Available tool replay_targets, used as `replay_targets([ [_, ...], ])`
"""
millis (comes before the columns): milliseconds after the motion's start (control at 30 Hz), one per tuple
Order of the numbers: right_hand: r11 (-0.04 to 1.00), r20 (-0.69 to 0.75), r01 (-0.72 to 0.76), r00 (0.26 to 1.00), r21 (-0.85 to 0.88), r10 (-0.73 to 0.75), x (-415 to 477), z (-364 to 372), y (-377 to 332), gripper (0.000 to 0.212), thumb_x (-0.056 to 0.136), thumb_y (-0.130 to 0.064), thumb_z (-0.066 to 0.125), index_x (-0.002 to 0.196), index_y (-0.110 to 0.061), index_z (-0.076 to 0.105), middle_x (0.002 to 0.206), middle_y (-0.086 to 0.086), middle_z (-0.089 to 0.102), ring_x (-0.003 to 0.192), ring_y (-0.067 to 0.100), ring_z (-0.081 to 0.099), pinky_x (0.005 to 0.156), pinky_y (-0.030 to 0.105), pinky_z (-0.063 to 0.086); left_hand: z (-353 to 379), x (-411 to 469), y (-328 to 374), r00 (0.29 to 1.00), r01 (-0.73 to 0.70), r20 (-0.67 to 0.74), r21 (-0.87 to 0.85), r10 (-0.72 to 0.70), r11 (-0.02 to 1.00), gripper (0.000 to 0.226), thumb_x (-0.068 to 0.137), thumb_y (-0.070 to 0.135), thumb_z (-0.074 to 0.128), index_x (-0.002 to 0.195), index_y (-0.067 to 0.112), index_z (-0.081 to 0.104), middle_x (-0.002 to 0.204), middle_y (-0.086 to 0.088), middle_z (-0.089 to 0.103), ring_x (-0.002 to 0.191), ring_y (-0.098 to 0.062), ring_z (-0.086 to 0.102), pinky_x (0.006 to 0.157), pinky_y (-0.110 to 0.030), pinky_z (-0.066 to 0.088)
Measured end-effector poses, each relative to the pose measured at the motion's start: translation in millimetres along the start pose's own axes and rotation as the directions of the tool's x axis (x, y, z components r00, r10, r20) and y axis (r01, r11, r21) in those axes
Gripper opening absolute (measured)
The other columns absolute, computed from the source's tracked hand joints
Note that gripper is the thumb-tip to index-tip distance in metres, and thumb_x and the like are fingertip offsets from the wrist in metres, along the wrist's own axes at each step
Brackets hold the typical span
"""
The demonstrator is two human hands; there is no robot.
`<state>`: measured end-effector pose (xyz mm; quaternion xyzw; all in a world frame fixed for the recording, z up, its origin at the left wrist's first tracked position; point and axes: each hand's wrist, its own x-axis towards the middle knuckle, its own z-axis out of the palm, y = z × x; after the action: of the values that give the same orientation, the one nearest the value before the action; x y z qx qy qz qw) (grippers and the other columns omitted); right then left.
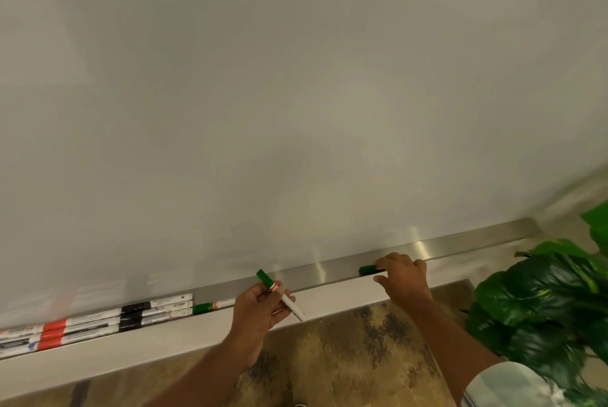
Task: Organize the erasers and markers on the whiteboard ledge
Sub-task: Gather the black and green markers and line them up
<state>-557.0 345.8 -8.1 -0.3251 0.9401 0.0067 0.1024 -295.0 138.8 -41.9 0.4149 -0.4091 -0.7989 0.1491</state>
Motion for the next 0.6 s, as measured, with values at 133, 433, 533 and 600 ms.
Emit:
replay_targets([
  [133, 0.988, 0.004, 0.075, 0.997, -0.134, -0.075, 3.5, -0.2, -3.6, 0.032, 0.102, -0.028, 0.06, 0.132, -0.037, 0.061, 0.132, -0.01, 0.064, 0.124, 0.015, 0.055, 0.108, 0.043, 0.032, 1.3, -1.4, -1.7, 1.0, 0.0, -0.012, 0.03, 0.001, 1.0, 0.017, 0.101, 0.011, 0.069, 0.115, 0.002, 0.073, 0.106, -0.02, 0.082, 0.102, -0.035, 0.08, 0.097, -0.053, 0.063],
  [433, 0.962, 0.053, 0.193, 0.981, -0.192, -0.186, 15.3, -5.8, -12.4, 0.022, 0.101, -0.021, 0.06, 0.118, -0.034, 0.065, 0.118, -0.008, 0.065, 0.115, 0.017, 0.056, 0.102, 0.041, 0.036, -1.6, -4.7, 3.1, 0.999, 0.041, -0.027, -0.001, -0.041, 0.999, 0.018, 0.102, 0.011, 0.067, 0.114, -0.002, 0.073, 0.107, -0.022, 0.081, 0.103, -0.036, 0.08, 0.091, -0.048, 0.066],
  [533, 0.955, 0.11, 0.233, 0.97, -0.184, -0.215, 20.2, -9.1, -19.1, 0.017, 0.1, -0.023, 0.06, 0.114, -0.032, 0.066, 0.116, -0.007, 0.064, 0.113, 0.018, 0.056, 0.103, 0.042, 0.035, -2.3, -7.6, 4.1, 0.998, 0.064, -0.025, -0.023, -0.065, 0.998, 0.019, 0.102, 0.011, 0.068, 0.115, -0.002, 0.073, 0.106, -0.022, 0.082, 0.102, -0.036, 0.081, 0.082, -0.041, 0.068],
  [600, 0.968, 0.105, 0.232, 0.969, -0.093, -0.222, 20.0, -11.4, -27.5, 0.015, 0.1, -0.03, 0.06, 0.112, -0.033, 0.066, 0.111, -0.008, 0.064, 0.109, 0.018, 0.057, 0.101, 0.042, 0.035, -1.9, -9.3, 4.9, 0.997, 0.073, -0.021, -0.031, -0.074, 0.997, 0.02, 0.102, 0.011, 0.068, 0.116, -0.003, 0.072, 0.106, -0.022, 0.082, 0.102, -0.036, 0.08, 0.081, -0.041, 0.068],
])
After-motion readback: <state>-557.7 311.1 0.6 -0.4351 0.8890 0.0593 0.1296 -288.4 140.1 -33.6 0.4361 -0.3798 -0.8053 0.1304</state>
